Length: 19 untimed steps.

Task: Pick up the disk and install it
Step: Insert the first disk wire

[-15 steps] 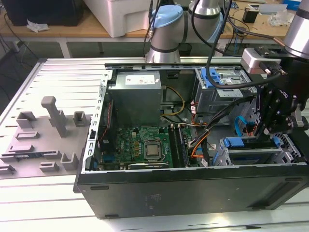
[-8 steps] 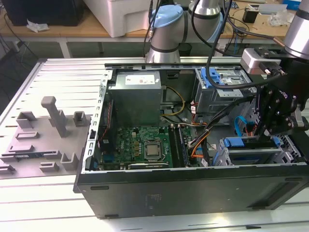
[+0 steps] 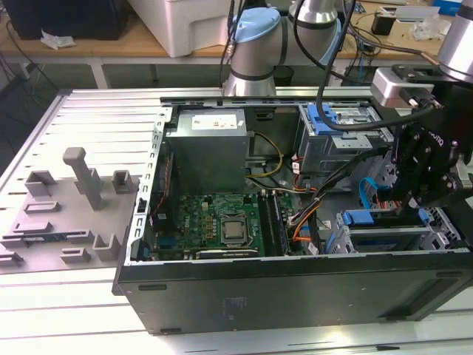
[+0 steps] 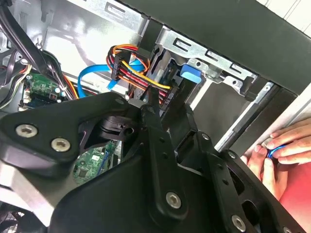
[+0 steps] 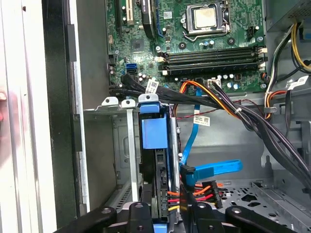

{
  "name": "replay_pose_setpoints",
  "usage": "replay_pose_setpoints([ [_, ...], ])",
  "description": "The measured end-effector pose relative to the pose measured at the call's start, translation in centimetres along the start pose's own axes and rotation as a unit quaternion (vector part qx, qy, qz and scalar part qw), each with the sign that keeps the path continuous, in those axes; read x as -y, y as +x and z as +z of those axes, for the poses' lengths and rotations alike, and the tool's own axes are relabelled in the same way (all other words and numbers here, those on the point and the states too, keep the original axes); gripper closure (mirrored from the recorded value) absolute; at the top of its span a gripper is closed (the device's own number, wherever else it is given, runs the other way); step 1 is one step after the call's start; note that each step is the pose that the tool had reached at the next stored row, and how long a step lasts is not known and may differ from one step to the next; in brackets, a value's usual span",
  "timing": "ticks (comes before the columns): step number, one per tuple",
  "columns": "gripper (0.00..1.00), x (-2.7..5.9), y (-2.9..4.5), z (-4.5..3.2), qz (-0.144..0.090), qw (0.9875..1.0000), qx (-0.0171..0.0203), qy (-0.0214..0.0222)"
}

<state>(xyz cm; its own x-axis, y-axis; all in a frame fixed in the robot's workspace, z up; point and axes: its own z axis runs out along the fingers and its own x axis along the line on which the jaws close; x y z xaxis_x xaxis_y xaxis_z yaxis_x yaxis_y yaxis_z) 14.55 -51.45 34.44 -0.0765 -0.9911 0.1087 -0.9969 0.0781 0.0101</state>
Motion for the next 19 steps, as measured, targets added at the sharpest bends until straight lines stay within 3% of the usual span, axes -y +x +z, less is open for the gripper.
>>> replay_pose_setpoints([
  [10, 0.64, -0.05, 0.14, -1.22, -0.002, 1.0, 0.0001, 0.0007],
  [19, 0.64, -0.23, 0.2, -1.83, -0.008, 1.0, -0.0004, 0.0025],
])
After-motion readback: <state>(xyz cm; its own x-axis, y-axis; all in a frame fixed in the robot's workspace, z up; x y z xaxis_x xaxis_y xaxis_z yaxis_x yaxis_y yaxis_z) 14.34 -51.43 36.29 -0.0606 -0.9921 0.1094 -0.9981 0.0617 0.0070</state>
